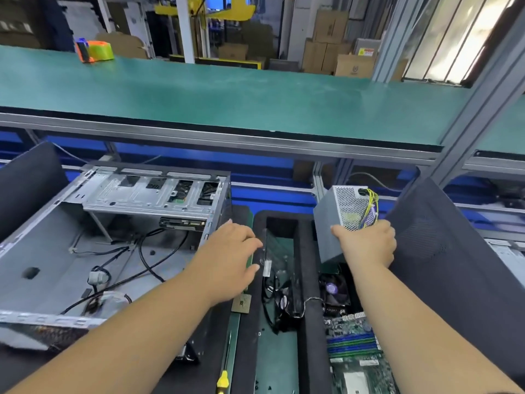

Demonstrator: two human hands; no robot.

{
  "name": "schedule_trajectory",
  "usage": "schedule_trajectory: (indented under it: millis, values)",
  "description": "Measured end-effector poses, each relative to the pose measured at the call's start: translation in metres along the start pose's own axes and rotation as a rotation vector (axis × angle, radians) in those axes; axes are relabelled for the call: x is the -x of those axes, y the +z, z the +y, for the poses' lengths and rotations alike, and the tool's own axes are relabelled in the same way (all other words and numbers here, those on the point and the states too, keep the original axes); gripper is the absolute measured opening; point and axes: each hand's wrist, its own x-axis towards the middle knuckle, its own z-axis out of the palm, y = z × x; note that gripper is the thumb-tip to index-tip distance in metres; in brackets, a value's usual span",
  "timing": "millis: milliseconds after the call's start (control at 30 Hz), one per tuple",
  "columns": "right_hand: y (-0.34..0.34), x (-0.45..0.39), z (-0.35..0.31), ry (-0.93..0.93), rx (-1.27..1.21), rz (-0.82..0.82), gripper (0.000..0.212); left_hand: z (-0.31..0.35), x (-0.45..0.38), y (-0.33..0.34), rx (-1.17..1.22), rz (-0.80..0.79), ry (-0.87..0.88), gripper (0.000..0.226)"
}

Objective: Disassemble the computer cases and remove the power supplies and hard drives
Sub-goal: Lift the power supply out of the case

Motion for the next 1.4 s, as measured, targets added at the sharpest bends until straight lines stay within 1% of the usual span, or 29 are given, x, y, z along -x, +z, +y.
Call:
schedule_trajectory:
  millis: [100, 233, 333, 467, 600, 767, 1100, 1300, 1400]
  values:
    - [0.017, -0.01, 0.002, -0.003, 0.02, 0.012, 0.1, -0.003, -0.009, 0.009, -0.045, -0.069, -0.047, 0.046]
    - [0.037, -0.019, 0.005, 0.037, 0.046, -0.019, 0.1, -0.005, -0.011, 0.011, -0.004, -0.111, -0.096, 0.051]
    - [0.052, -0.014, 0.014, 0.081, 0.051, -0.053, 0.1, -0.006, -0.01, 0.01, 0.023, -0.111, -0.093, 0.049]
    - [0.064, -0.002, 0.029, 0.074, 0.06, -0.058, 0.103, -0.008, -0.01, 0.009, 0.071, -0.101, -0.102, 0.044]
    - [0.062, -0.001, 0.036, 0.103, 0.056, -0.076, 0.105, -0.008, -0.009, 0.008, 0.116, -0.095, -0.125, 0.042]
    - [0.057, 0.001, 0.04, 0.095, 0.088, -0.08, 0.103, -0.007, -0.006, 0.005, 0.154, -0.089, -0.14, 0.039]
    - [0.066, -0.021, 0.021, 0.071, 0.276, -0.221, 0.104, -0.008, -0.006, 0.006, 0.159, -0.082, -0.149, 0.032]
    - [0.075, -0.038, 0.006, 0.075, 0.345, -0.272, 0.109, -0.01, -0.006, 0.007, 0.184, -0.067, -0.161, 0.035]
    - [0.08, -0.04, 0.003, 0.099, 0.388, -0.354, 0.11, -0.01, -0.007, 0.007, 0.191, -0.058, -0.165, 0.036]
